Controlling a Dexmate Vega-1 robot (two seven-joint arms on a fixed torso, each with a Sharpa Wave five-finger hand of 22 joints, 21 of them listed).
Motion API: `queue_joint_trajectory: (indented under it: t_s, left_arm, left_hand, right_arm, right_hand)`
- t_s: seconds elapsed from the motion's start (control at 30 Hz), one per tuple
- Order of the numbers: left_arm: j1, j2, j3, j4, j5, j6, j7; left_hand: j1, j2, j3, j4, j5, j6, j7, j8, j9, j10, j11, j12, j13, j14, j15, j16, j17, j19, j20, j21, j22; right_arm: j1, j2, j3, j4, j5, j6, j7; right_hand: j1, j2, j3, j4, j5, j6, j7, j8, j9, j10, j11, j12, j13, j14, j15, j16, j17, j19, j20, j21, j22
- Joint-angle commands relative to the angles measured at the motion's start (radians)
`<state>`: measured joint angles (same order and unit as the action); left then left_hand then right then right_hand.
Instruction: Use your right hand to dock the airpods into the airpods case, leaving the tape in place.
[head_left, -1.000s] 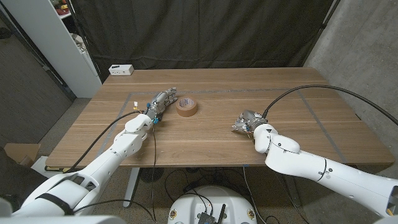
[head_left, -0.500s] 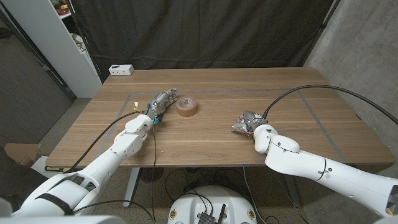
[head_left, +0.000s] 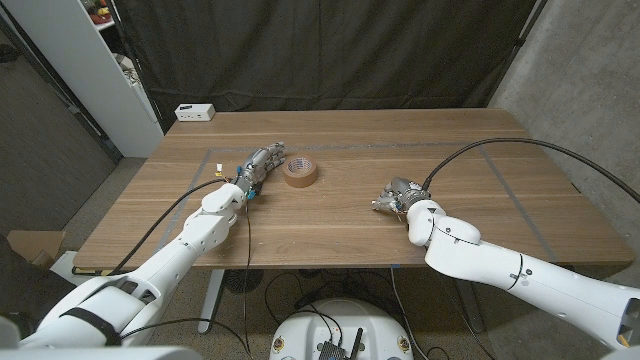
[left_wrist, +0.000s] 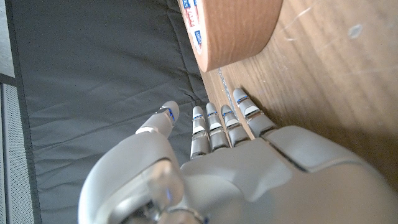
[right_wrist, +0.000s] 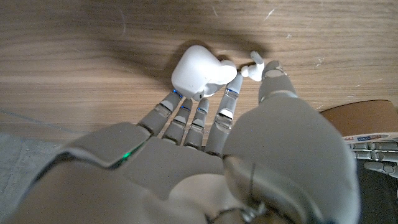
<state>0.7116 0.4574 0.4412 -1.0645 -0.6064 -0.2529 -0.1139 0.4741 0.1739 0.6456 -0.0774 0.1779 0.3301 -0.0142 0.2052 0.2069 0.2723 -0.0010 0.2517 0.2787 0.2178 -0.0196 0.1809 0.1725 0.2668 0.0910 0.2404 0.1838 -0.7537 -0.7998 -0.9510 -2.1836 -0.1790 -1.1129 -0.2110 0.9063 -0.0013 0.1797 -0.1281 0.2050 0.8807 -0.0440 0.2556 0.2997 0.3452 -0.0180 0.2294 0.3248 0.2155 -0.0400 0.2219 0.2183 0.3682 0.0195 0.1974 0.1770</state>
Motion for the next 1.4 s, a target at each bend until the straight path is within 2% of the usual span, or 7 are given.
queue_joint_trajectory:
  t_s: [0.03, 0.63, 0.93, 1.03, 1.07, 1.13, 1.4]
  left_arm:
    - [-0.003, 0.000, -0.001, 0.006, 0.000, 0.006, 0.003]
    - [-0.019, -0.008, 0.002, 0.038, -0.001, -0.001, -0.016]
    - [-0.023, -0.002, 0.000, 0.039, -0.003, 0.011, -0.015]
    - [-0.025, -0.004, 0.000, 0.045, -0.004, 0.007, -0.022]
    - [-0.025, -0.003, 0.000, 0.043, -0.004, 0.010, -0.018]
    - [-0.027, -0.005, -0.001, 0.050, -0.006, 0.003, -0.026]
    - [-0.019, -0.004, -0.002, 0.041, -0.006, 0.008, -0.017]
  left_hand:
    - [0.001, 0.002, -0.001, -0.006, 0.006, 0.002, -0.006, -0.004, 0.003, 0.000, -0.008, -0.004, 0.001, -0.001, 0.001, 0.002, -0.001, 0.001, 0.008, -0.003, 0.003]
    - [0.000, 0.002, -0.003, -0.005, 0.006, 0.005, -0.004, -0.003, 0.003, 0.002, -0.007, -0.003, 0.001, -0.002, 0.002, 0.002, 0.000, 0.001, 0.008, -0.004, 0.004]
    - [-0.001, 0.001, -0.003, -0.005, 0.006, 0.009, -0.002, -0.002, 0.003, 0.003, -0.006, -0.003, 0.001, -0.004, 0.007, 0.001, 0.000, 0.002, 0.010, -0.005, 0.004]
    - [-0.002, 0.000, -0.004, -0.005, 0.006, 0.010, 0.000, -0.001, 0.003, 0.004, -0.007, -0.002, 0.001, -0.005, 0.007, 0.001, 0.000, 0.002, 0.011, -0.006, 0.004]
    - [-0.002, 0.000, -0.004, -0.005, 0.006, 0.010, 0.000, -0.001, 0.003, 0.004, -0.006, -0.002, 0.001, -0.005, 0.007, 0.001, 0.000, 0.001, 0.010, -0.006, 0.004]
    - [-0.003, -0.001, -0.005, -0.004, 0.006, 0.011, -0.001, -0.001, 0.003, 0.003, -0.006, -0.003, 0.001, -0.005, 0.008, 0.001, 0.000, 0.001, 0.011, -0.006, 0.004]
    - [-0.004, -0.001, -0.005, -0.003, 0.006, 0.015, 0.003, 0.000, 0.003, 0.005, -0.004, -0.002, 0.001, -0.005, 0.008, 0.001, 0.000, 0.000, 0.013, -0.007, 0.004]
  right_arm:
    - [0.017, 0.007, 0.002, 0.013, 0.029, 0.008, 0.014]
    - [0.009, -0.010, 0.014, 0.014, 0.047, 0.036, 0.013]
    - [0.037, -0.036, 0.007, -0.007, 0.072, 0.022, 0.071]
    - [0.043, -0.043, 0.002, -0.010, 0.074, 0.027, 0.079]
    - [0.045, -0.045, 0.003, -0.010, 0.079, 0.028, 0.085]
    - [0.047, -0.048, 0.002, -0.010, 0.079, 0.030, 0.087]
    - [0.044, -0.056, 0.004, -0.015, 0.086, 0.034, 0.091]
  right_hand:
    - [-0.018, -0.005, 0.003, 0.008, -0.002, 0.000, 0.008, 0.005, 0.004, 0.000, 0.003, 0.003, -0.001, 0.003, -0.058, 0.004, 0.004, 0.000, 0.005, 0.005, 0.002]
    - [0.000, 0.019, 0.024, -0.005, 0.003, 0.065, -0.029, 0.017, -0.008, 0.029, -0.021, 0.012, -0.003, 0.019, -0.069, 0.007, 0.002, 0.001, 0.004, 0.006, 0.002]
    - [-0.001, 0.000, 0.022, -0.014, -0.002, -0.004, -0.026, -0.022, -0.019, 0.019, -0.017, 0.006, -0.004, 0.013, -0.070, 0.002, -0.001, -0.005, 0.002, 0.004, 0.003]
    - [-0.013, -0.004, 0.024, -0.012, -0.004, -0.048, -0.163, -0.048, -0.034, 0.011, -0.019, 0.002, -0.004, 0.007, -0.068, -0.001, 0.002, -0.012, 0.003, 0.003, 0.003]
    - [-0.015, -0.007, 0.027, -0.014, -0.004, -0.054, -0.073, -0.051, -0.041, 0.010, -0.019, 0.002, -0.002, 0.003, -0.069, -0.002, 0.002, -0.014, 0.003, 0.004, 0.003]
    - [-0.016, -0.008, 0.029, -0.015, -0.004, -0.055, -0.035, -0.052, -0.046, 0.003, -0.018, -0.001, -0.002, 0.000, -0.070, -0.003, 0.003, -0.017, 0.003, 0.003, 0.003]
    - [-0.004, -0.008, 0.036, -0.022, -0.002, -0.066, -0.032, -0.056, -0.050, 0.001, -0.023, -0.002, -0.001, -0.001, -0.071, -0.005, 0.001, -0.019, 0.002, 0.003, 0.003]
